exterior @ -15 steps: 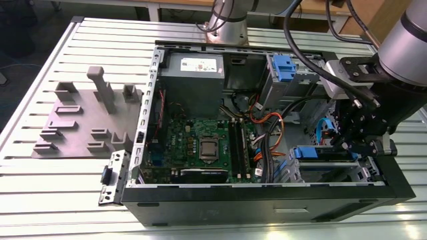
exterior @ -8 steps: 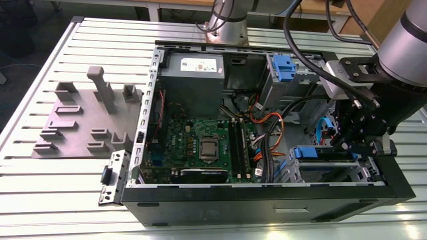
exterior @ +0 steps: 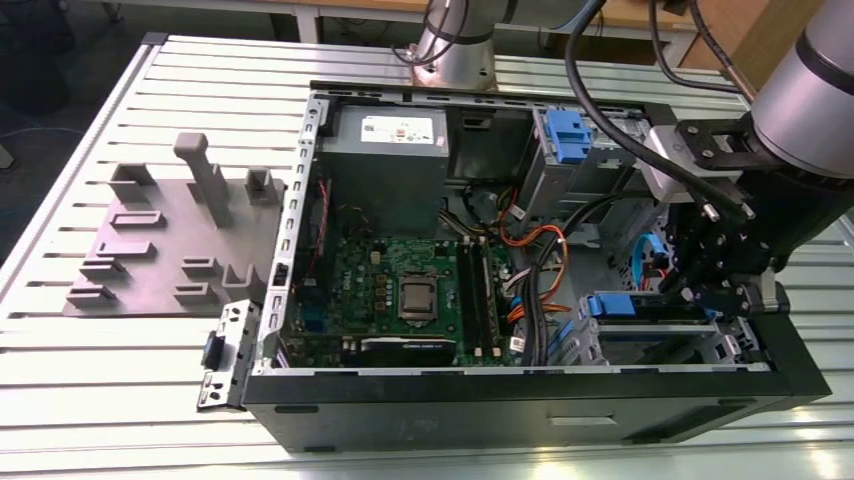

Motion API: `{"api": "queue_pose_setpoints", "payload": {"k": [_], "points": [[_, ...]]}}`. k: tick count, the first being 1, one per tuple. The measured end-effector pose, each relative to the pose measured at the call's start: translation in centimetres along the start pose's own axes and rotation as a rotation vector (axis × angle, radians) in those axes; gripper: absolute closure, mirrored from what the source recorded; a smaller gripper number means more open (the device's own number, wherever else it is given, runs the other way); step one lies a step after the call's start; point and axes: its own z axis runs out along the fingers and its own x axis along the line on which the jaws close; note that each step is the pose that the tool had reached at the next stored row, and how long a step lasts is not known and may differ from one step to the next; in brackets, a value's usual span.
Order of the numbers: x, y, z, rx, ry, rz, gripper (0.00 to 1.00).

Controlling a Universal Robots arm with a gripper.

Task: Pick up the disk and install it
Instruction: 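Insert the first disk wire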

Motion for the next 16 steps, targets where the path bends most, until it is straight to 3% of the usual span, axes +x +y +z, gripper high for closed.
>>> {"api": "queue_pose_setpoints", "payload": {"k": [8,9,14,16], "points": [[0.0,0.0,0.01,0.0,-0.0007,0.0,0.82],[0.0,-0.01,-0.13,-0.0001,-0.0007,0.0,0.76],[0.02,-0.09,-1.24,-0.0034,-0.0018,0.0,0.76],[0.02,-0.1,-1.3,-0.0037,-0.0021,0.0,0.76]]}}
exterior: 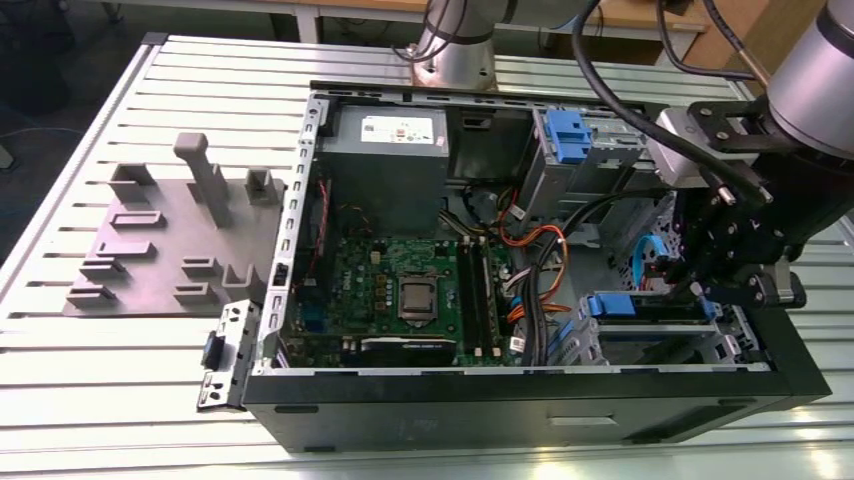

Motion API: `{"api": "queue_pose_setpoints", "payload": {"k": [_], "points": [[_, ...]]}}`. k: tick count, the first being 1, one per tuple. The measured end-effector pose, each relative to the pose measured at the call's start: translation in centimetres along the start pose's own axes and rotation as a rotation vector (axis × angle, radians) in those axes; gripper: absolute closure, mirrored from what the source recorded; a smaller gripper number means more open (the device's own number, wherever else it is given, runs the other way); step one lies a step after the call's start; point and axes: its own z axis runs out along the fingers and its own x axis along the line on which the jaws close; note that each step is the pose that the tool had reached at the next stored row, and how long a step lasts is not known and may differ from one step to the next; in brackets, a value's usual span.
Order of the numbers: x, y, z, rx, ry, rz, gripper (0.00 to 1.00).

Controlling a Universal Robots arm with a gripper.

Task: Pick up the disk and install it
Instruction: 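Insert the first disk wire, then insert the second disk wire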

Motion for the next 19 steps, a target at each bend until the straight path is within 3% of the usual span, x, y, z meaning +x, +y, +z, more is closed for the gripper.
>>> {"api": "queue_pose_setpoints", "payload": {"k": [2,5,19], "points": [[0.0,0.0,0.0,0.0,-0.0002,0.0,0.78],[0.0,0.0,-0.04,-0.0001,0.0001,0.0,0.89],[0.0,-0.02,-0.21,0.0,0.0002,0.0,0.89]]}}
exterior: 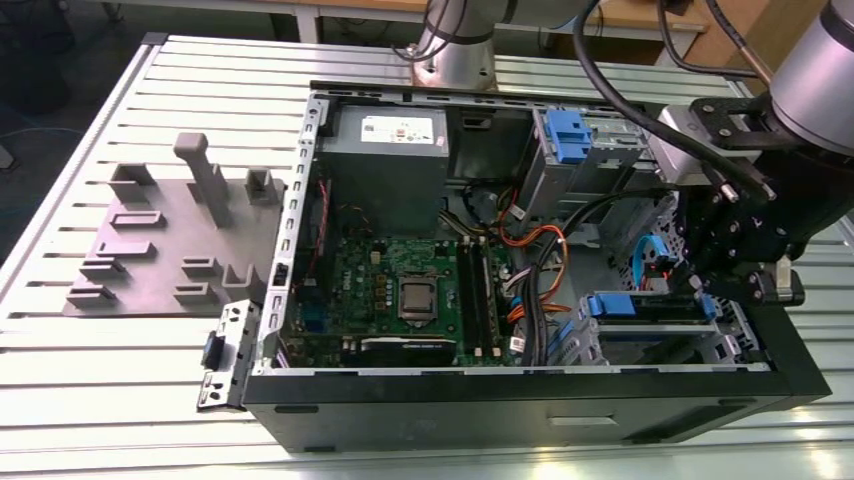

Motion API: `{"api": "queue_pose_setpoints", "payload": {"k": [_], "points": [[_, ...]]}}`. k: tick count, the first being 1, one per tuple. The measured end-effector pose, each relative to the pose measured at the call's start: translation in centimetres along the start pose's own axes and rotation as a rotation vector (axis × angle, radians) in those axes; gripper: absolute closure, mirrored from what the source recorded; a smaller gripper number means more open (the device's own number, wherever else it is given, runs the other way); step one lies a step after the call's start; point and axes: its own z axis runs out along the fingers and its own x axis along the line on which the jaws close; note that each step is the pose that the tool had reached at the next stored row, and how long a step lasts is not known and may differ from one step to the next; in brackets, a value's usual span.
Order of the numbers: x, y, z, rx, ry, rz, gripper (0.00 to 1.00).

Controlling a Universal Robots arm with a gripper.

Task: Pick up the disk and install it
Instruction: 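Insert the second disk wire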

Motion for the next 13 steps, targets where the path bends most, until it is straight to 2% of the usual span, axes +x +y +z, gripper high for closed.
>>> {"api": "queue_pose_setpoints", "payload": {"k": [9,10,13], "points": [[0.0,0.0,-0.04,0.0,0.0,0.0,0.89],[0.0,0.07,-0.06,-0.0001,0.0002,0.0,0.89],[0.02,0.84,-0.12,0.0,-0.0001,0.0,0.89]]}}
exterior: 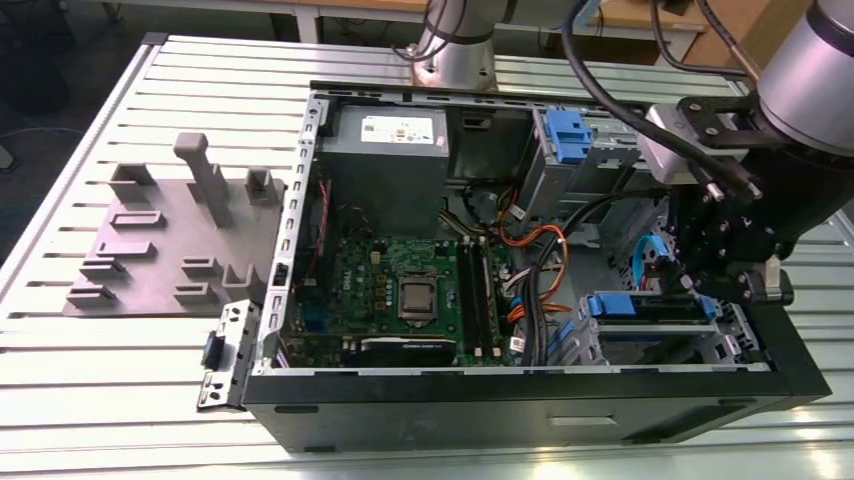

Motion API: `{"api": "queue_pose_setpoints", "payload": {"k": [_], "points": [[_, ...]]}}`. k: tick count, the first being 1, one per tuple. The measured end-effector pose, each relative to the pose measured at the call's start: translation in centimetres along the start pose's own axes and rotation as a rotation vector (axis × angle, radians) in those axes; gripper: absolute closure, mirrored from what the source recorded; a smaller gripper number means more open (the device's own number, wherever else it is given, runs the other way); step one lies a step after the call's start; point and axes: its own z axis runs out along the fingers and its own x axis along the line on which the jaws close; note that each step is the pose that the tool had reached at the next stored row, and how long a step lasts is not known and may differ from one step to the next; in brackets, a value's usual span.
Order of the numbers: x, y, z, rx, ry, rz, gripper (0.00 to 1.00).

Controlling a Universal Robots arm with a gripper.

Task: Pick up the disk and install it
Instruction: 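Insert the second disk wire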

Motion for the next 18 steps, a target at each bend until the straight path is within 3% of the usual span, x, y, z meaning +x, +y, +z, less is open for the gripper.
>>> {"api": "queue_pose_setpoints", "payload": {"k": [2,7,10,13,16,18], "points": [[0.0,0.11,-0.25,0.0,-0.0002,0.0,0.89],[-0.01,0.05,-1.73,0.0,0.0,0.0,0.89],[-0.06,0.03,-2.1,-0.0014,-0.0006,0.0,0.89],[-0.17,0.02,-2.13,-0.0102,-0.0043,0.0,0.89],[-0.35,-0.03,-2.14,-0.0248,-0.0051,0.0,0.89],[-0.59,-0.08,-2.14,-0.0296,-0.005,0.0,0.89]]}}
